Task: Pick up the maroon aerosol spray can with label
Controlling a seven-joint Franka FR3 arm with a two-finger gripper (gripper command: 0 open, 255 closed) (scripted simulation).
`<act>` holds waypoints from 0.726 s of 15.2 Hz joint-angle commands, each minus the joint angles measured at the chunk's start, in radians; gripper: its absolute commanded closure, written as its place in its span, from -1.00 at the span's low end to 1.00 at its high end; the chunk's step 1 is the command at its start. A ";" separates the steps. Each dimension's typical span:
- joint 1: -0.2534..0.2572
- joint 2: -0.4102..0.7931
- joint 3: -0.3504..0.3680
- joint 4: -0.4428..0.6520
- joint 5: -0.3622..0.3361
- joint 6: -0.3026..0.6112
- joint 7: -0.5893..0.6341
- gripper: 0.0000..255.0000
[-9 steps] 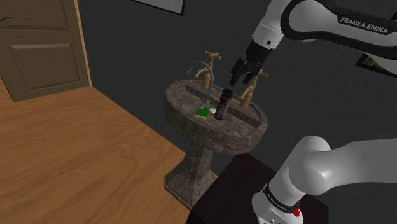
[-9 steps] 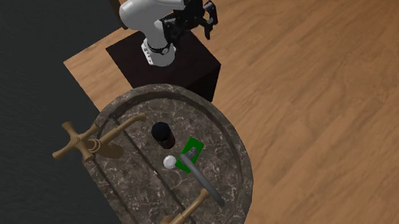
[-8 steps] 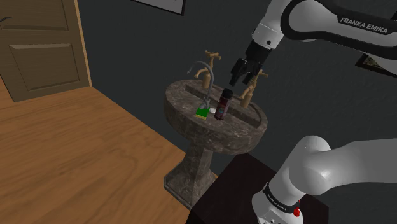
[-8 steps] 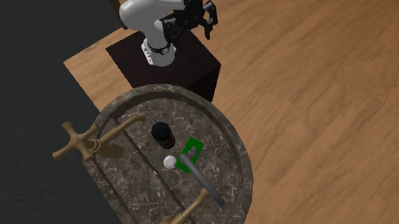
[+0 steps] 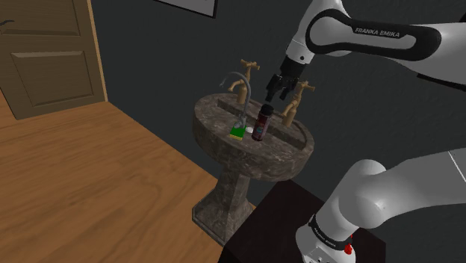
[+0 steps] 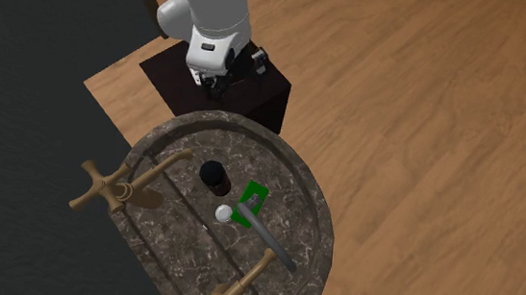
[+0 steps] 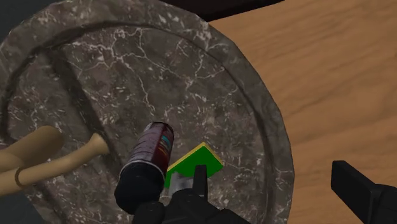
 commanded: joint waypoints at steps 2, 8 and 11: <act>-0.007 0.080 -0.051 0.020 -0.014 0.045 -0.064 -1.00; -0.015 0.274 -0.150 0.107 -0.012 0.122 -0.195 -1.00; -0.019 0.382 -0.195 0.167 0.007 0.152 -0.265 -1.00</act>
